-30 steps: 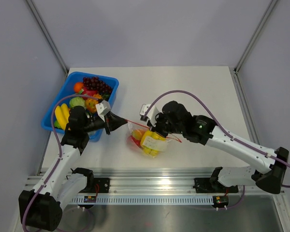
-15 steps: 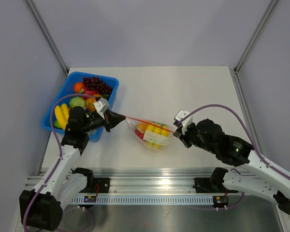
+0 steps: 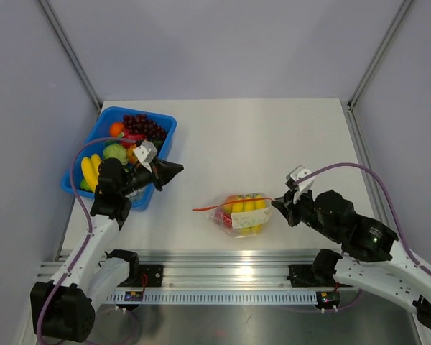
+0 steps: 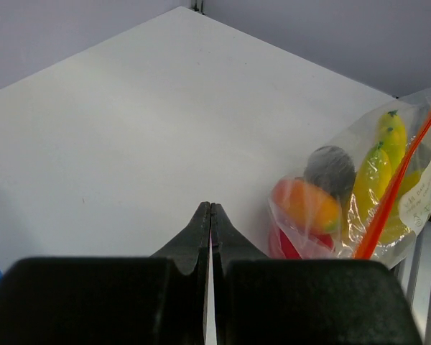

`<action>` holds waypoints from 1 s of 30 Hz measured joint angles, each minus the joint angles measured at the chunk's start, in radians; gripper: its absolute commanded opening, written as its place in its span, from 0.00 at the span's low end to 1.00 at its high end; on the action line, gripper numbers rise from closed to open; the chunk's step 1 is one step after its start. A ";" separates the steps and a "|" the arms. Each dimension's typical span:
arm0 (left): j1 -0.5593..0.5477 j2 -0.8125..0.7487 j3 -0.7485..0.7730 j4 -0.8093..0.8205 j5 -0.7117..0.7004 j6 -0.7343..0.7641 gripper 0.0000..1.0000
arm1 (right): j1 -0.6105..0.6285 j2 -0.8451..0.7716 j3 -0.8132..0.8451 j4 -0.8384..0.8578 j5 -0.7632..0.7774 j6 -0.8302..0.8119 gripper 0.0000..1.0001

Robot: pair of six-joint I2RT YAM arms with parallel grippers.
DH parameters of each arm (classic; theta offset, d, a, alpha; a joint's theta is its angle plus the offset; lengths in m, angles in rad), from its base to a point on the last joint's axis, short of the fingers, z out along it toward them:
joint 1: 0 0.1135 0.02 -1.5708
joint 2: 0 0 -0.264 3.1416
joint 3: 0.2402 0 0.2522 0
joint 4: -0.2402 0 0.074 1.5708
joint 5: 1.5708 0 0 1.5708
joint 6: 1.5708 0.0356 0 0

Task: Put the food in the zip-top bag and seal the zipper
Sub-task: Zip the zipper food storage bag at the center of the board.

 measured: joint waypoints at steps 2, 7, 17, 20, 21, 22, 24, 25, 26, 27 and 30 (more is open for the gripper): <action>0.000 0.003 0.000 0.009 0.001 -0.012 0.00 | 0.000 0.037 0.000 0.001 0.003 0.003 0.01; -0.011 -0.005 0.011 -0.043 -0.003 -0.021 0.00 | 0.000 0.129 0.000 0.011 0.000 0.007 0.01; -0.148 -0.120 0.287 -0.538 -0.184 0.028 0.63 | 0.000 0.151 0.001 0.042 0.001 0.010 0.01; -0.168 -0.217 0.258 -0.599 -0.216 0.043 0.75 | 0.000 0.148 0.001 0.043 0.001 0.010 0.01; -0.174 -0.249 0.240 -0.606 -0.224 0.048 0.76 | 0.000 0.148 0.001 0.043 0.001 0.010 0.01; -0.178 -0.282 0.221 -0.621 -0.231 0.055 0.77 | 0.000 0.148 0.001 0.043 0.001 0.010 0.01; -0.180 -0.297 0.203 -0.625 -0.232 0.060 0.77 | 0.000 0.149 0.002 0.043 0.001 0.010 0.01; -0.185 -0.290 0.196 -0.624 -0.231 0.062 0.77 | 0.000 0.149 0.002 0.043 0.001 0.011 0.01; -0.190 -0.277 0.192 -0.624 -0.231 0.067 0.77 | 0.000 0.149 0.002 0.043 0.001 0.011 0.01; -0.202 -0.259 0.189 -0.623 -0.234 0.075 0.78 | 0.000 0.149 0.002 0.043 0.001 0.012 0.01; -0.259 -0.191 0.181 -0.622 -0.255 0.113 0.78 | 0.000 0.149 0.002 0.043 -0.002 0.015 0.02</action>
